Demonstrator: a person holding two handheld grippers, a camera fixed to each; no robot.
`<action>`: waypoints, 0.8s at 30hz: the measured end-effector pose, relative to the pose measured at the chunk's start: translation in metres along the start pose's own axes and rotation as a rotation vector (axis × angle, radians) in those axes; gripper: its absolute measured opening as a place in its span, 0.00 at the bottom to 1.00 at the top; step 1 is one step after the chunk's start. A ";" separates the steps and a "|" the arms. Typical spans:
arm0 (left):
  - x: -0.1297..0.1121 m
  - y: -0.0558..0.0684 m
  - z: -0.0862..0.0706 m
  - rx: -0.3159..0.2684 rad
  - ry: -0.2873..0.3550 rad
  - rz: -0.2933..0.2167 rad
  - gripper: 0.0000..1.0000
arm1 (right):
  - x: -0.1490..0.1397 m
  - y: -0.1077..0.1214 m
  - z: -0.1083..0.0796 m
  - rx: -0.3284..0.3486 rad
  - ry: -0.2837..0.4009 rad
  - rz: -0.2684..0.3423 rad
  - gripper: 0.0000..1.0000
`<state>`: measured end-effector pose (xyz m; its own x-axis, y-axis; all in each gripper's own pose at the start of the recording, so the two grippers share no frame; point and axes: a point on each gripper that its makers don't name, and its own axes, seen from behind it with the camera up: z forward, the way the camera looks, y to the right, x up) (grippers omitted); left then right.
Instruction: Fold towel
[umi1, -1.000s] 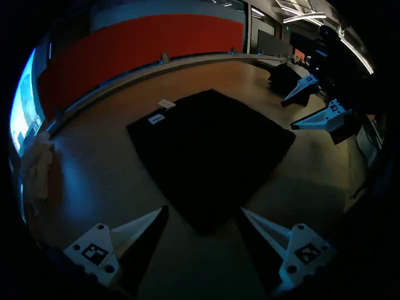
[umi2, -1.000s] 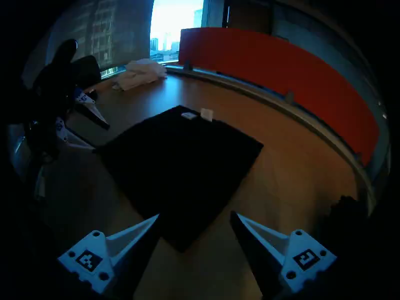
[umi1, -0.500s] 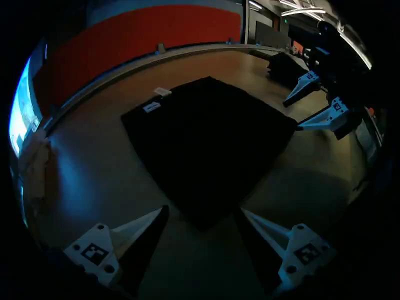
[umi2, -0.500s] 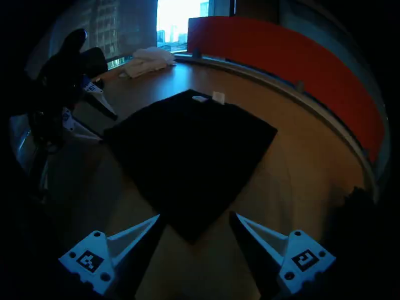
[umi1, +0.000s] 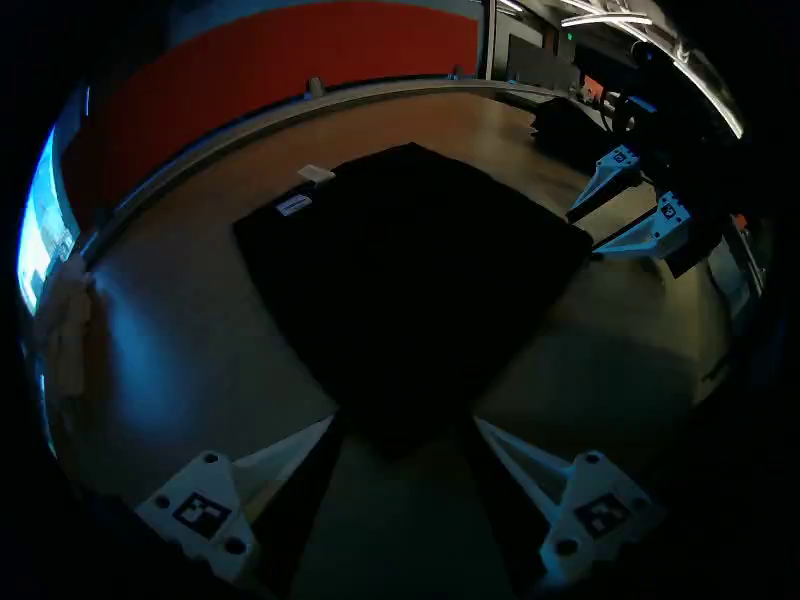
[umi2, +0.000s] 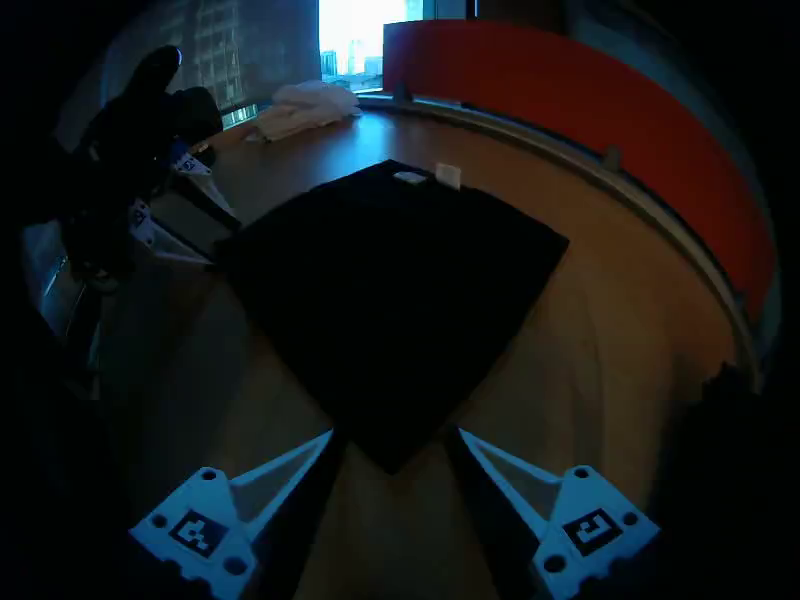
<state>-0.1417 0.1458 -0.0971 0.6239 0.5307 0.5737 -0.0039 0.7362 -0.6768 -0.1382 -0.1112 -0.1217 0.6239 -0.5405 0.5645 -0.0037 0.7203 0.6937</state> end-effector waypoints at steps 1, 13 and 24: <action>0.000 0.000 0.000 -0.001 -0.001 0.001 0.79 | -0.001 0.000 0.000 0.002 -0.001 0.001 0.71; 0.000 0.002 0.000 0.000 -0.008 -0.002 0.74 | -0.001 0.002 0.002 0.013 -0.003 -0.006 0.52; 0.002 0.001 0.001 0.014 -0.014 -0.015 0.32 | -0.001 -0.004 0.000 0.017 -0.002 -0.010 0.23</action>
<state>-0.1412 0.1481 -0.0962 0.6131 0.5250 0.5903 -0.0054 0.7500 -0.6614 -0.1384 -0.1135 -0.1253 0.6226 -0.5486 0.5579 -0.0108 0.7069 0.7072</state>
